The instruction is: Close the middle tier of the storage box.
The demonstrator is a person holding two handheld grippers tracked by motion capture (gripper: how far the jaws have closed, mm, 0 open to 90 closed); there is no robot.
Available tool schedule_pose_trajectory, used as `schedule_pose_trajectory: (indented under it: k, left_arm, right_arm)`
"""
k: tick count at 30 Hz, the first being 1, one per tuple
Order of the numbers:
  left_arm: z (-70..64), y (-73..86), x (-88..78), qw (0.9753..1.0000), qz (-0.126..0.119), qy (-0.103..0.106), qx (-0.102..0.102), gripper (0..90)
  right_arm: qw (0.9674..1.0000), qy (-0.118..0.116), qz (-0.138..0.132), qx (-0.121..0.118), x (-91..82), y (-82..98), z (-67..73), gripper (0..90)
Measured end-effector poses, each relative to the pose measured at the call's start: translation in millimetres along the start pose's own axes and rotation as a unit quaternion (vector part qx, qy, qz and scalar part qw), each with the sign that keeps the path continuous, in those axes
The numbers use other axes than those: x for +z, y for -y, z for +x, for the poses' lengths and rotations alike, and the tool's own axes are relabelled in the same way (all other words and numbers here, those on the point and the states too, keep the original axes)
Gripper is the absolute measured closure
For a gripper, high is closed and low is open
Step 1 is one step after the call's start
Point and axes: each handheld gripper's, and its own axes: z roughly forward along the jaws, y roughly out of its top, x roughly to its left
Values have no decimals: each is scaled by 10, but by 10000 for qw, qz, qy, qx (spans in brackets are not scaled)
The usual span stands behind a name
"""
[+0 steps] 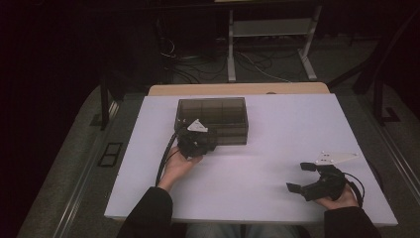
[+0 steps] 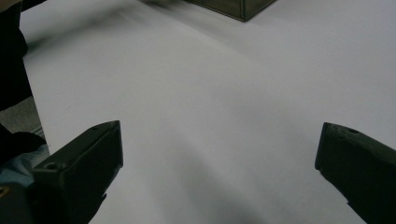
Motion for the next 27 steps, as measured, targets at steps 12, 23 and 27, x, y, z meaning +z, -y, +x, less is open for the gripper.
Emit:
schedule_pose_trajectory:
  k: [12,23,27]
  left_arm:
    - [51,-21,15,9999,-69,-62,-100,893]
    - [57,-29,26,9995,-211,-94,-232,893]
    - [1,-31,-4,9995,-268,22,-172,837]
  right_arm:
    - [10000,6,7,-10,3,0,1,3]
    - [10000,12,5,-5,4,2,-1,3]
    - [10000,8,-6,11,-6,2,-5,3]
